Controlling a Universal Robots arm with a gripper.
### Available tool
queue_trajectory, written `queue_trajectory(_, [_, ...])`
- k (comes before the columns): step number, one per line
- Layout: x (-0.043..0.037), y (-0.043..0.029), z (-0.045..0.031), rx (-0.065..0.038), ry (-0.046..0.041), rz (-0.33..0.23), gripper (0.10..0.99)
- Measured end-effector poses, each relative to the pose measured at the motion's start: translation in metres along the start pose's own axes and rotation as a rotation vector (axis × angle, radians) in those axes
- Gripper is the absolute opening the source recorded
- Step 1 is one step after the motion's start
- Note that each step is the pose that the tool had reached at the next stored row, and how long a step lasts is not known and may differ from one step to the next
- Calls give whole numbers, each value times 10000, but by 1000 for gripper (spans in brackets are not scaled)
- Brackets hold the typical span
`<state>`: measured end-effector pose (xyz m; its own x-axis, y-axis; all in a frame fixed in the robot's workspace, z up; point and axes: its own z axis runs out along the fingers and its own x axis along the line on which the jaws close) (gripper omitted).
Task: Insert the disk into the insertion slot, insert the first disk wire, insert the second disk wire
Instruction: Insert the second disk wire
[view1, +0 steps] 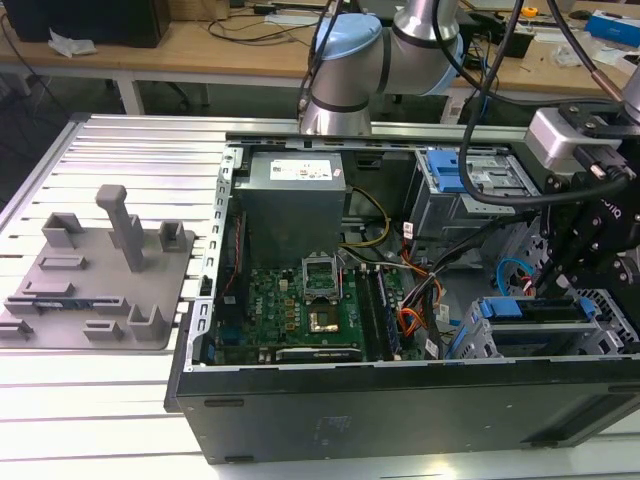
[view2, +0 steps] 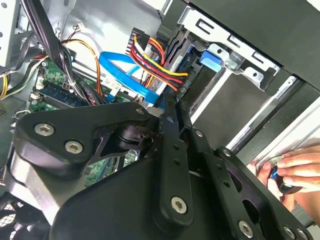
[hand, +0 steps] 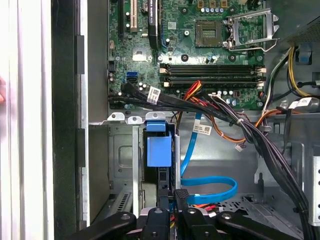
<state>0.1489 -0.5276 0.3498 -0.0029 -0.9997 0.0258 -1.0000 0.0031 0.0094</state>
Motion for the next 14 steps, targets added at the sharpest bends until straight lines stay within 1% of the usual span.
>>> queue_trajectory(7, [0,-1,11,0,0,1,161])
queue_trajectory(12, [2,-1,32,-4,1,28,161])
queue_trajectory(14, [3,-5,39,-21,0,28,161])
